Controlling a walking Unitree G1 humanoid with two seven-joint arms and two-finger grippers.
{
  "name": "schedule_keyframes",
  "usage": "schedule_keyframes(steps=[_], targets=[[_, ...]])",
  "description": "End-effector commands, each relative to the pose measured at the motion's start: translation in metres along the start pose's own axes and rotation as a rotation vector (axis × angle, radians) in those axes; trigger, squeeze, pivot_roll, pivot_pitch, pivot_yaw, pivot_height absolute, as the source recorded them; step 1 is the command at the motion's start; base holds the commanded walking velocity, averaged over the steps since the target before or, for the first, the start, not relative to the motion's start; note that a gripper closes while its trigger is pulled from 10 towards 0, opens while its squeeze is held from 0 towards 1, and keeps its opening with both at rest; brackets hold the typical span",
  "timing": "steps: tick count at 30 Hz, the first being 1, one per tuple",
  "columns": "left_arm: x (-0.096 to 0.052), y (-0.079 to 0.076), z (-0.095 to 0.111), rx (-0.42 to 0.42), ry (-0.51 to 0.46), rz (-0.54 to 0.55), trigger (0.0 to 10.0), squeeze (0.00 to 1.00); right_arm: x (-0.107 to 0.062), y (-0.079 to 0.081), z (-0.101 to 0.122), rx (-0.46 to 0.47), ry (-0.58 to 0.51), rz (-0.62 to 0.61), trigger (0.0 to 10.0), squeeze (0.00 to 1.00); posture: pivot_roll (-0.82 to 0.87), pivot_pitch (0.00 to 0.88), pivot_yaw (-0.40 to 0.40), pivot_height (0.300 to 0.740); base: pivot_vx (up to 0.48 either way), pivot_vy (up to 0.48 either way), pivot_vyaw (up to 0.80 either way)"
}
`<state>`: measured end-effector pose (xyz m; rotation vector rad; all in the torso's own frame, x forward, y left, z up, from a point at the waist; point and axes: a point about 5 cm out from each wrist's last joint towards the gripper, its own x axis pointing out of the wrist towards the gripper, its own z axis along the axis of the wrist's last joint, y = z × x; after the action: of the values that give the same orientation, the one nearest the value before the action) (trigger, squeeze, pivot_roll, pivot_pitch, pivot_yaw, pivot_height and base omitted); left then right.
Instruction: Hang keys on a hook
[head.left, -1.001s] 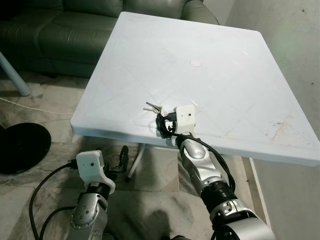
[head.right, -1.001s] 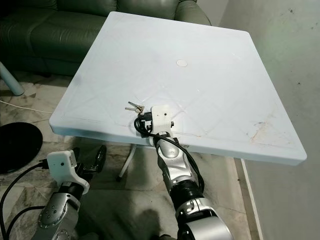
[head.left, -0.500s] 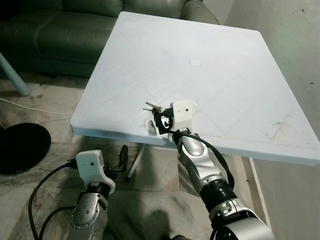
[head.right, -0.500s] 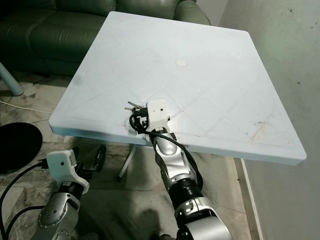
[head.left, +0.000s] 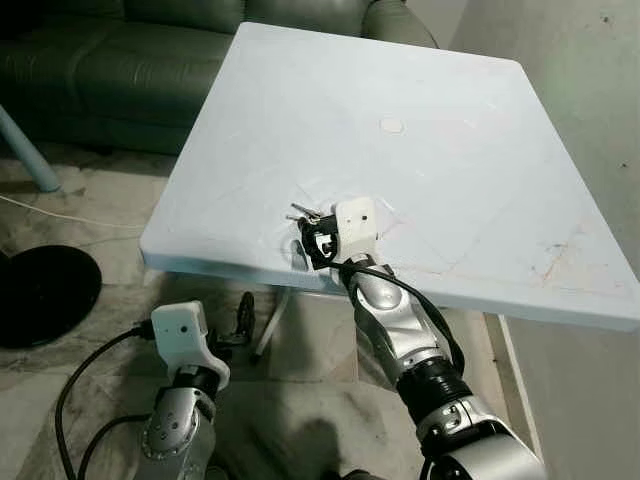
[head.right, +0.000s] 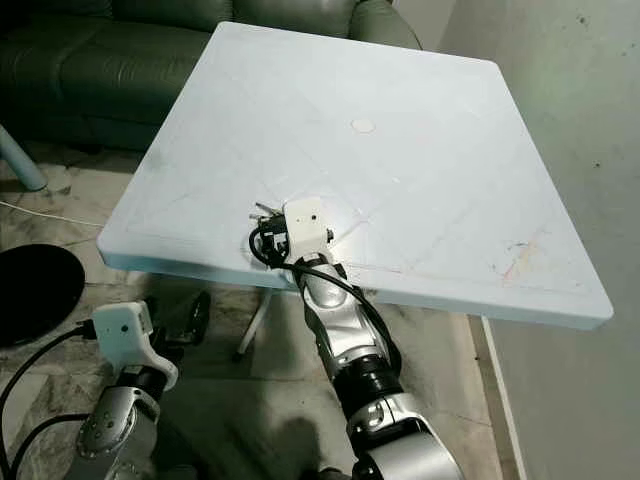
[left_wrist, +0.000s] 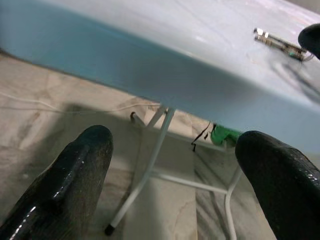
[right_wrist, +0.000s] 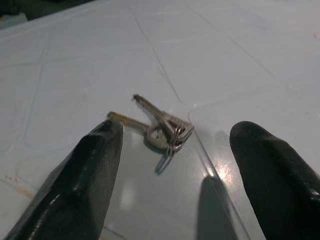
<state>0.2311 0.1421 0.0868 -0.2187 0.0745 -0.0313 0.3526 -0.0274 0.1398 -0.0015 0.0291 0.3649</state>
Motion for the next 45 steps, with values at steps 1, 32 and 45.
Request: schedule_keyframes(steps=[1, 32, 45], targets=[[-0.003, -0.008, -0.001, -0.013, 0.006, -0.008, 10.0, 0.0, 0.005, 0.045, 0.017, 0.087, -0.038, 0.081, 10.0, 0.0, 0.15, 0.205, -0.128, 0.74, 0.0, 0.0, 0.0], [-0.018, -0.008, -0.002, 0.001, 0.032, 0.023, 10.0, 0.0, 0.008, 0.058, 0.03, 0.067, -0.039, 0.029, 0.0, 0.0, 0.17, 0.262, -0.138, 0.74, 0.0, 0.0, 0.0], [-0.017, -0.023, 0.002, 0.05, 0.037, -0.065, 10.0, 0.0, 0.009, 0.063, 0.037, 0.101, -0.074, 0.004, 0.0, 0.0, 0.18, 0.267, -0.136, 0.74, 0.0, 0.0, 0.0]])
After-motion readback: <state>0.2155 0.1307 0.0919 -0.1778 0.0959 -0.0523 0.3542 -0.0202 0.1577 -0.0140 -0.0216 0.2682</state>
